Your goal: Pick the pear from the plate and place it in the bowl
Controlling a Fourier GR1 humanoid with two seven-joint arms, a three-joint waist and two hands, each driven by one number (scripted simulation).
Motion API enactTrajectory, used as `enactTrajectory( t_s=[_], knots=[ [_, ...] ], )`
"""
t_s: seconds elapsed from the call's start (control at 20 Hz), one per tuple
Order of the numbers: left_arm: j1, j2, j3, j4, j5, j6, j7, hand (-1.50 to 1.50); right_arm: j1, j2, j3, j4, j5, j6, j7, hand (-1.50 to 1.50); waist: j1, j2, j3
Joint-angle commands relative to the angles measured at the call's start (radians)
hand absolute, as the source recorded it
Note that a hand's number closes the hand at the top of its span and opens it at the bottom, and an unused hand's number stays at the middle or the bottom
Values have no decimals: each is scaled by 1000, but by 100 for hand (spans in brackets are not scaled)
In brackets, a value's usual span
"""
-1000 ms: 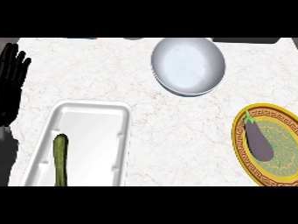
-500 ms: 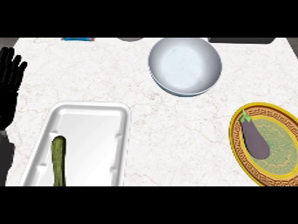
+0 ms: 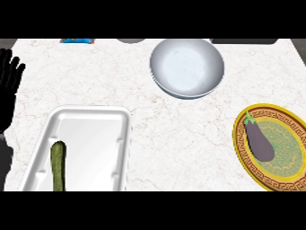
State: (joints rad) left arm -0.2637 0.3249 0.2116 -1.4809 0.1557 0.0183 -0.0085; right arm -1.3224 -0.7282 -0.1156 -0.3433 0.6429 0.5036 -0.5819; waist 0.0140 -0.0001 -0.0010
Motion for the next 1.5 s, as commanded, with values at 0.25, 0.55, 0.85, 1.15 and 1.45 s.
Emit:
enactTrajectory(
  t_s=[0.25,0.55,0.85,1.15,1.45],
  knots=[
    [17,-40,-5,37,-28,24,-59,0,-28,238,36,-92,-5,41,203,150,-13,-3,0],
    [-14,-16,-5,-56,-10,30,64,0,65,367,73,-164,22,-50,282,150,-9,-3,1],
    [-61,-36,-27,34,-53,42,5,0,87,441,135,-79,140,-252,328,150,9,12,1],
    [-8,-19,-2,2,-15,-12,-26,0,128,488,33,36,67,-304,407,-150,21,13,1],
    [-43,-11,11,45,-13,-10,-17,0,178,554,-81,44,-55,-348,294,-150,15,15,2]
  ],
)
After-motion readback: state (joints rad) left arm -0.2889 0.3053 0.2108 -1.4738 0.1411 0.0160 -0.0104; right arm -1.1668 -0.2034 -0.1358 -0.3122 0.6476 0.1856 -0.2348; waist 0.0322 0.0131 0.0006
